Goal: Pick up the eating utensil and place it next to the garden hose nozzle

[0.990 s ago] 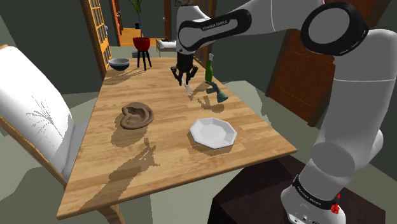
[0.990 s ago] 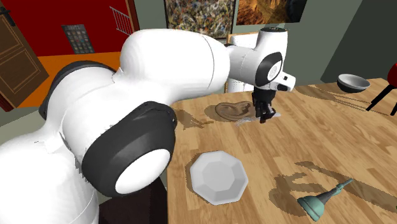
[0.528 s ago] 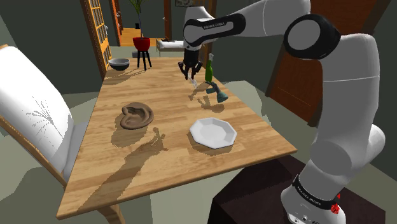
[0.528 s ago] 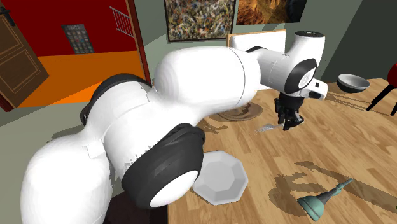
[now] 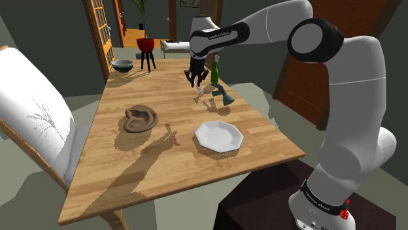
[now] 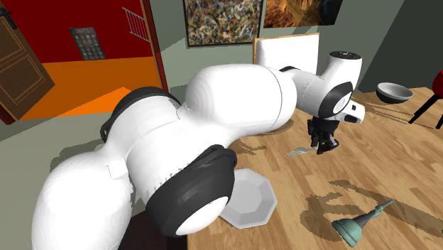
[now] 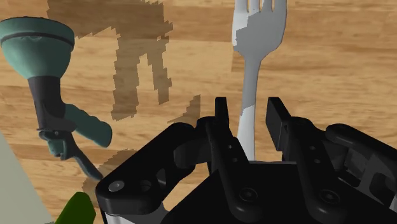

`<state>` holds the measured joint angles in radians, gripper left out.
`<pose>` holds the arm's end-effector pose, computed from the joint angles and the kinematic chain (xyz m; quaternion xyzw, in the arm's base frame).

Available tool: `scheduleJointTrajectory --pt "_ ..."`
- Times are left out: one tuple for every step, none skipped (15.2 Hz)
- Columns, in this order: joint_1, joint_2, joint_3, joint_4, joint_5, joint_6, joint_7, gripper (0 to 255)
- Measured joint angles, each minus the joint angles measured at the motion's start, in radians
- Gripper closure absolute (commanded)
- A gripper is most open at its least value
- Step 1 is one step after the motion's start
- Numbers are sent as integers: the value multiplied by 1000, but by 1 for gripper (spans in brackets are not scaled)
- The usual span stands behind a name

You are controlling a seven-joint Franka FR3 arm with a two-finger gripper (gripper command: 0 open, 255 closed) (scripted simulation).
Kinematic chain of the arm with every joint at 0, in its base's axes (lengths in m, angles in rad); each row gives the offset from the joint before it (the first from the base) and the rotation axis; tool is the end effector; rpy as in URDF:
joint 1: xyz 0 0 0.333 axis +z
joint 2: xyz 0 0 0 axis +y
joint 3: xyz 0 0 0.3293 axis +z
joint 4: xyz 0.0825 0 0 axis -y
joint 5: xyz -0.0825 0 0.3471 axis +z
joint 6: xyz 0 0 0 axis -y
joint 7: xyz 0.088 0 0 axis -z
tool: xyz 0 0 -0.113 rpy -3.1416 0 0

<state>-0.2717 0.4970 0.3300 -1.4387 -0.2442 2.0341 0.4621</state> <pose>0.6806 -0.0187 0.4461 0.9817 -0.1762 0.0702 0.0187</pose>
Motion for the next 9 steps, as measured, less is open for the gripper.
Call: scheduleJointTrajectory --pt "0 1 0 -11 -2 12 3 255" --pt "0 4 -1 -18 -3 22 4 255" --pt "0 7 -2 -26 -5 32 6 255" --pt "0 11 -3 -35 -7 45 8 255" --pt "0 15 -5 -42 -9 55 9 255" --pt "0 23 -6 -44 -12 65 10 255" --pt "-1 25 -7 -54 -13 78 11 255" --pt "-1 29 -9 -62 -15 89 14 255" --pt "-2 31 -9 -71 -17 100 15 255"
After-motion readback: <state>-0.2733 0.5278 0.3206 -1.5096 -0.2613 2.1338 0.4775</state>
